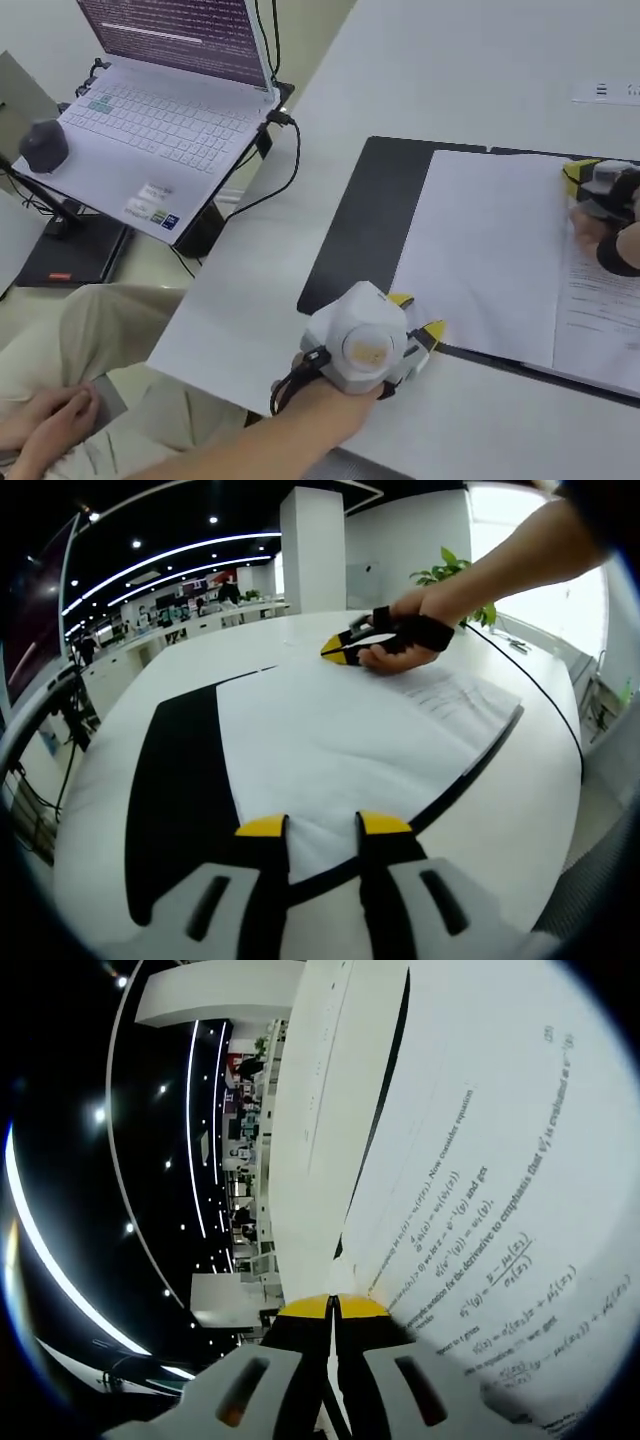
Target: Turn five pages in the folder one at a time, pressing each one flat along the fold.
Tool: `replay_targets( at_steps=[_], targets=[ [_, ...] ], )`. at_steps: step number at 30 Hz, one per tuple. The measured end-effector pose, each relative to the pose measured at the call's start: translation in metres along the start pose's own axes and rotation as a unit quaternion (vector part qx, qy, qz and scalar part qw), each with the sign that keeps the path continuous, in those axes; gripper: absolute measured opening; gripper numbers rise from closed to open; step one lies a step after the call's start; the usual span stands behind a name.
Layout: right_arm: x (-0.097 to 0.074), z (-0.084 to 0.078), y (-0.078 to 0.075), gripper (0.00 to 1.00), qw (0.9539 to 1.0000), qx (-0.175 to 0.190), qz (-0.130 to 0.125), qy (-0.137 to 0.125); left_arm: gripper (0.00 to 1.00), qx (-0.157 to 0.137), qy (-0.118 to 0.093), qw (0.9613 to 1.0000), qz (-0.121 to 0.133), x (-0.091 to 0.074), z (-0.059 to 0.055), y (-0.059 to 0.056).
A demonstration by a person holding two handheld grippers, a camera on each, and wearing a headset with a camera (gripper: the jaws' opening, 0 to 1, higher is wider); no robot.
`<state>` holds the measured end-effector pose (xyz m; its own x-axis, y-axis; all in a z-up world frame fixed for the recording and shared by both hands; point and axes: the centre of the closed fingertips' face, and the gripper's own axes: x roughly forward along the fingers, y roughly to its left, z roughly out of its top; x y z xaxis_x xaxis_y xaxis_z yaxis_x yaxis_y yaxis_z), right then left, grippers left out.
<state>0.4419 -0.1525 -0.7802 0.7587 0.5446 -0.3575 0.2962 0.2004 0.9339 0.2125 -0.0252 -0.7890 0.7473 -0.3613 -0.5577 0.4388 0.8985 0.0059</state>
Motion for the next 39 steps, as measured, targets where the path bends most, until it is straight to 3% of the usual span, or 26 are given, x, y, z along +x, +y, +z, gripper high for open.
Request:
replay_targets(
  at_steps=[20,39],
  targets=[
    [-0.044,-0.038,-0.017,0.0,0.9982,-0.012,0.006,0.059,0.25,0.0,-0.001,1.0,0.0,0.0,0.0,0.0],
    [-0.091,-0.082,-0.034,0.0,0.9931,-0.024,0.005,0.115,0.24,0.005,-0.002,1.0,-0.001,0.0,-0.001,0.001]
  ],
)
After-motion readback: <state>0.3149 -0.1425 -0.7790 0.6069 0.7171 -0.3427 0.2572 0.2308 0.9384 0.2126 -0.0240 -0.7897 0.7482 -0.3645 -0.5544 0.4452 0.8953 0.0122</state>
